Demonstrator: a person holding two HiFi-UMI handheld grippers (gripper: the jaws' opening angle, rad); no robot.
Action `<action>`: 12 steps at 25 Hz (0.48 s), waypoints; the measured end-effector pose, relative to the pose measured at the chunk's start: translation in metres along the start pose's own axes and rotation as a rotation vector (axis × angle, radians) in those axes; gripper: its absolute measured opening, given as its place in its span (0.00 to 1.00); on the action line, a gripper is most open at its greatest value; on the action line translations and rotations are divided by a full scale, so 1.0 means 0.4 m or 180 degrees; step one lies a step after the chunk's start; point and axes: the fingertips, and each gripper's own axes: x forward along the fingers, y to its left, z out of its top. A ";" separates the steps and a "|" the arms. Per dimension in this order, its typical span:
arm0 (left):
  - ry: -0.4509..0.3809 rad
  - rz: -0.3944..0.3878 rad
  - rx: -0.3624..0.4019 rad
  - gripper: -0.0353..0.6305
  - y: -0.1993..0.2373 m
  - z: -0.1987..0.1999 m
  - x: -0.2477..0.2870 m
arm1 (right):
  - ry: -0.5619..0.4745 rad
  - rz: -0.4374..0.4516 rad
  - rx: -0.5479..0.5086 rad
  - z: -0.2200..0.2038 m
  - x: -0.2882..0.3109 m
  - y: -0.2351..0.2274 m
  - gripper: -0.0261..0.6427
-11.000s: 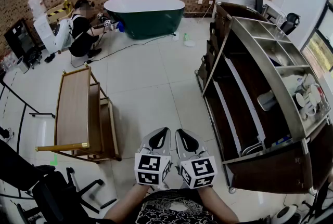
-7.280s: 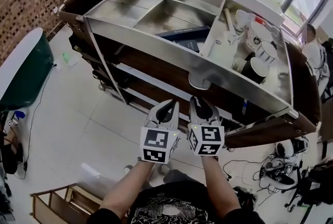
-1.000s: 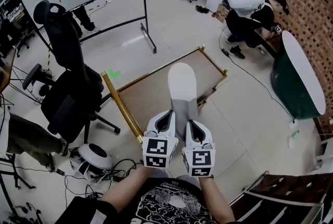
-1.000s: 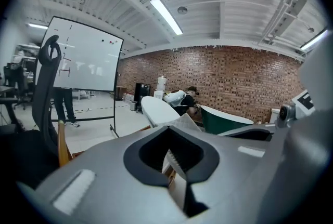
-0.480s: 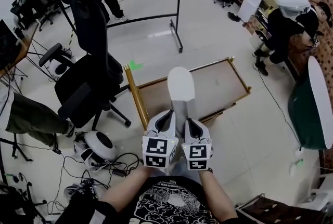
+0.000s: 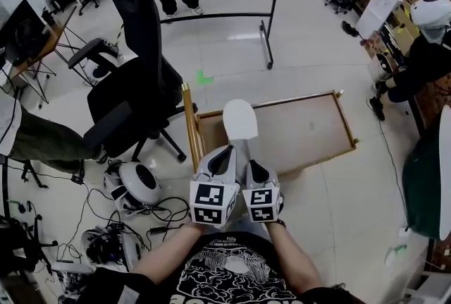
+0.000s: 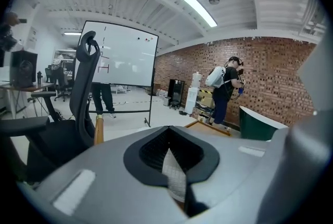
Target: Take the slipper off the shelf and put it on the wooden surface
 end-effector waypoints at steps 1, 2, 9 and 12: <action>0.0013 0.0034 -0.0002 0.06 0.007 0.000 0.004 | 0.0044 0.0037 -0.0007 -0.008 0.016 0.000 0.05; 0.0023 0.0064 -0.0001 0.06 0.014 0.001 0.009 | 0.0082 0.0064 -0.0012 -0.015 0.032 -0.001 0.05; 0.0082 0.0236 0.0007 0.06 0.051 0.003 0.029 | 0.0337 0.0149 -0.0025 -0.067 0.116 0.008 0.06; 0.0079 0.0289 0.0023 0.06 0.070 0.011 0.028 | 0.0423 0.0218 -0.0042 -0.083 0.139 0.026 0.06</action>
